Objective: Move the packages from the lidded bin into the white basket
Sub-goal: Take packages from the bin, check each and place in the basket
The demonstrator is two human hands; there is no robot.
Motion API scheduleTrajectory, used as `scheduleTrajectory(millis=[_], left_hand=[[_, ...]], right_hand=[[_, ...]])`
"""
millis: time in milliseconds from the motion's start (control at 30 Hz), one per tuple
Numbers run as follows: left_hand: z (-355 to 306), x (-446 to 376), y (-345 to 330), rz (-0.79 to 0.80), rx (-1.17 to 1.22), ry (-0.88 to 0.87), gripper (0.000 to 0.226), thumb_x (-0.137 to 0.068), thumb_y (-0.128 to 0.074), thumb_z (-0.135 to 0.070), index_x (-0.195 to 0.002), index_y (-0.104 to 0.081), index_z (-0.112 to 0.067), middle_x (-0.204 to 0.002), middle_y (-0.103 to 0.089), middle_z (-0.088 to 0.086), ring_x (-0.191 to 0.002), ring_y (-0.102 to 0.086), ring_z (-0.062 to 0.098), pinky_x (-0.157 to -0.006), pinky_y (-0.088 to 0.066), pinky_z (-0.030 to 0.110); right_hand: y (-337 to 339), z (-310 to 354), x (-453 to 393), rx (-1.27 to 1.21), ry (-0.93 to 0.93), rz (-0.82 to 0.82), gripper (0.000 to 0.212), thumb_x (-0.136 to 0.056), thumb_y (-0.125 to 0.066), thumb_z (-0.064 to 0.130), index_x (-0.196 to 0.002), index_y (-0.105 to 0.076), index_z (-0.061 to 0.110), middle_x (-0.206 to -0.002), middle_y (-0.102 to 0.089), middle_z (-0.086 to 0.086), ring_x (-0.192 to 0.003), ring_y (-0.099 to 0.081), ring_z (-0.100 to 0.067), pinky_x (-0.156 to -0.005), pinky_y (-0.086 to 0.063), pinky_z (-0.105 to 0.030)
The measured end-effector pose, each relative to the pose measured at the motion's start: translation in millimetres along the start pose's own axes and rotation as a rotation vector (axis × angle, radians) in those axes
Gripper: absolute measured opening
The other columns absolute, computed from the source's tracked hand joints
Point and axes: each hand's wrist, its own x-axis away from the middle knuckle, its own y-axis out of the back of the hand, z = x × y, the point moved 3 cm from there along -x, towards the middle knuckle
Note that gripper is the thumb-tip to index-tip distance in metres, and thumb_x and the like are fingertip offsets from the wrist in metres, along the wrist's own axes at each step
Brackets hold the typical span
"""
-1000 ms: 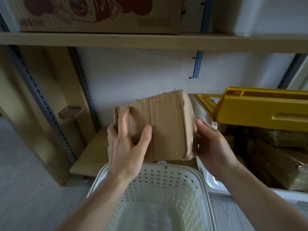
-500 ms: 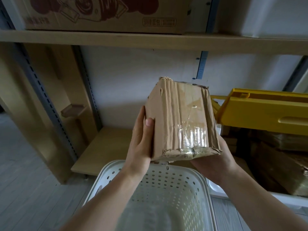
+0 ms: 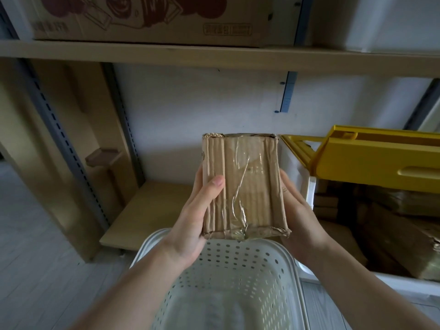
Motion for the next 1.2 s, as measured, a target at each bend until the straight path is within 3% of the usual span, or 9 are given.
scheduleTrajectory(millis=[100,300,467,567,700,867,933,1033,1200], left_hand=[[-2,0,-2,-0.010,-0.001,-0.030,0.077,-0.079,-0.069,-0.049,-0.150,-0.047,-0.026,-0.131,-0.069,0.005,-0.121,-0.067,0.023,-0.088,-0.060,0.033],[-2,1,-3,-0.014,0.084,-0.053,0.088,-0.070,-0.074,-0.047,-0.149,-0.048,-0.018,-0.124,-0.072,0.008,-0.112,-0.071,0.023,-0.082,-0.060,0.030],[1,5,-6,0.046,0.117,-0.071,0.059,-0.052,-0.089,-0.059,-0.101,-0.081,-0.028,-0.097,-0.077,0.002,-0.092,-0.073,0.017,-0.079,-0.061,0.032],[2,4,-4,0.039,0.147,-0.040,0.062,-0.051,-0.091,-0.059,-0.103,-0.082,-0.026,-0.103,-0.075,0.006,-0.098,-0.070,0.023,-0.091,-0.057,0.042],[-15,1,7,0.014,0.184,-0.048,0.057,-0.061,-0.089,-0.054,-0.110,-0.079,-0.027,-0.102,-0.076,0.007,-0.090,-0.075,0.022,-0.073,-0.063,0.040],[-39,-1,29,-0.176,-0.114,-0.358,0.035,-0.100,-0.049,-0.023,-0.134,-0.055,-0.019,-0.097,-0.076,-0.002,-0.085,-0.073,0.017,-0.069,-0.062,0.031],[-41,-2,41,-0.308,-0.317,-0.463,0.017,-0.106,-0.049,-0.021,-0.123,-0.053,-0.019,-0.088,-0.071,-0.007,-0.080,-0.067,0.013,-0.070,-0.057,0.032],[-39,-5,57,-0.424,-0.448,-0.485,0.010,-0.102,-0.049,-0.032,-0.105,-0.058,-0.030,-0.099,-0.063,0.007,-0.093,-0.060,0.034,-0.082,-0.048,0.054],[-40,-3,58,-0.467,-0.453,-0.393,0.012,-0.110,-0.044,-0.019,-0.109,-0.055,-0.017,-0.093,-0.060,0.020,-0.082,-0.058,0.029,-0.076,-0.048,0.046]], right_hand=[[-2,3,1,0.003,0.008,-0.009,0.036,-0.110,-0.039,0.033,-0.144,-0.051,0.030,-0.131,-0.067,0.001,-0.122,-0.065,-0.023,-0.094,-0.055,-0.041],[4,6,4,0.005,0.027,-0.024,0.035,-0.110,-0.041,0.023,-0.143,-0.053,0.031,-0.125,-0.071,-0.001,-0.114,-0.070,-0.023,-0.083,-0.060,-0.033],[15,-4,-3,0.179,-0.121,-0.064,0.082,-0.085,-0.053,0.077,-0.154,-0.030,0.038,-0.144,-0.055,0.000,-0.122,-0.064,-0.021,-0.089,-0.061,-0.038],[18,-2,-4,0.151,-0.181,-0.060,0.101,-0.068,-0.057,0.090,-0.150,-0.037,0.036,-0.134,-0.064,-0.003,-0.115,-0.068,-0.019,-0.091,-0.061,-0.040],[19,-4,-1,0.131,-0.157,-0.251,0.099,-0.058,-0.062,0.077,-0.144,-0.046,0.030,-0.116,-0.073,0.000,-0.098,-0.075,-0.015,-0.081,-0.063,-0.037],[17,1,5,0.091,-0.016,-0.343,0.063,-0.073,-0.073,0.050,-0.124,-0.064,0.014,-0.098,-0.079,0.004,-0.090,-0.077,-0.014,-0.070,-0.060,-0.024],[15,4,8,0.104,0.024,-0.352,0.053,-0.075,-0.076,0.041,-0.120,-0.067,0.015,-0.097,-0.079,0.005,-0.089,-0.077,-0.015,-0.070,-0.062,-0.027],[12,7,10,0.143,0.062,-0.392,0.052,-0.071,-0.079,0.039,-0.119,-0.066,0.024,-0.101,-0.078,0.005,-0.092,-0.076,-0.017,-0.072,-0.064,-0.035],[13,20,13,0.073,0.132,-0.454,0.038,-0.081,-0.074,0.033,-0.117,-0.068,0.022,-0.100,-0.078,0.000,-0.090,-0.076,-0.016,-0.063,-0.060,-0.024]])
